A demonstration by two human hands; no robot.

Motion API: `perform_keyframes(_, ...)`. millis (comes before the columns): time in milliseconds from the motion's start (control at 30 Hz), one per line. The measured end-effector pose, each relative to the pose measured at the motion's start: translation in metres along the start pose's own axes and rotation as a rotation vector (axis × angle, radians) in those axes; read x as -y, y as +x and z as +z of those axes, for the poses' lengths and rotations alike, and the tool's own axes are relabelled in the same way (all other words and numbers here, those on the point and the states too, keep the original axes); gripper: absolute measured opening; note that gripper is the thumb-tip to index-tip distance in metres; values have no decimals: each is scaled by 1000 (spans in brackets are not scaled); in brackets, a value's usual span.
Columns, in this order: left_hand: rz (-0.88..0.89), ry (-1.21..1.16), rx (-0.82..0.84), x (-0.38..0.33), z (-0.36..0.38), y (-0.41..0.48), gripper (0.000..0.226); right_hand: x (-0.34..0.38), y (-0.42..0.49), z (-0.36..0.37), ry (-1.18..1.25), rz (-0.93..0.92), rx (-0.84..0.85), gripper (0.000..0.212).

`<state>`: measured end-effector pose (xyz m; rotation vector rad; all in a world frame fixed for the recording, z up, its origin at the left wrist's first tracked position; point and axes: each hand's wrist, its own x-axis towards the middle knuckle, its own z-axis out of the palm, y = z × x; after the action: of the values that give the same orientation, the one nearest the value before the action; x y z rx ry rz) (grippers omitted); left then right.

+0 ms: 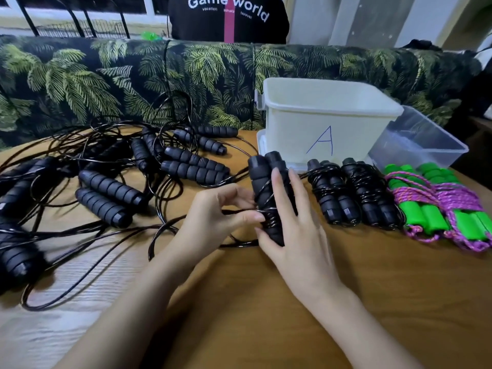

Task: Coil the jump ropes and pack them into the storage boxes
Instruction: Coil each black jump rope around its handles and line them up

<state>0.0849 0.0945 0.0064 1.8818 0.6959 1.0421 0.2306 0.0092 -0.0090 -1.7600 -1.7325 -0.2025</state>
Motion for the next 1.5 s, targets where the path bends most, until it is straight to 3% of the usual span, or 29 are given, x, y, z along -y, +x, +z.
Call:
perform_keyframes(267, 109, 129, 32, 10, -8, 2, 22, -2, 2, -2, 551, 145, -17, 90)
perform_keyframes(333, 82, 36, 26, 13, -7, 4, 23, 1, 2, -3, 694, 165, 4, 87)
perform_keyframes(467, -67, -240, 40, 11, -4, 4, 59, 7, -1, -4, 890, 179, 80, 82)
perform_keyframes(567, -159, -393, 152, 10, -1, 3, 56, 8, -1, -5, 951, 157, 98, 79)
perform_keyframes(633, -168, -444, 157, 11, 3, 2, 50, 8, 0, -4, 901, 129, 104, 76)
perform_keyframes(733, -216, -423, 67, 12, 8, 1, 43, 4, 0, 0, 631, 71, 17, 76)
perform_keyframes(867, -197, -314, -94, 11, 13, 0, 46, 2, -1, 7, 377, -7, -10, 90)
perform_keyframes(1133, -91, -152, -217, 6, 8, 0, 39, 3, 0, 6, 110, -131, -56, 74)
perform_keyframes(1267, -83, -131, -168, 4, 7, 0, 39, 3, 1, 2, 99, -145, -54, 71)
perform_keyframes(1500, -114, -284, 9, 2, 5, 0, 44, -6, 1, 0, 288, -73, -6, 77)
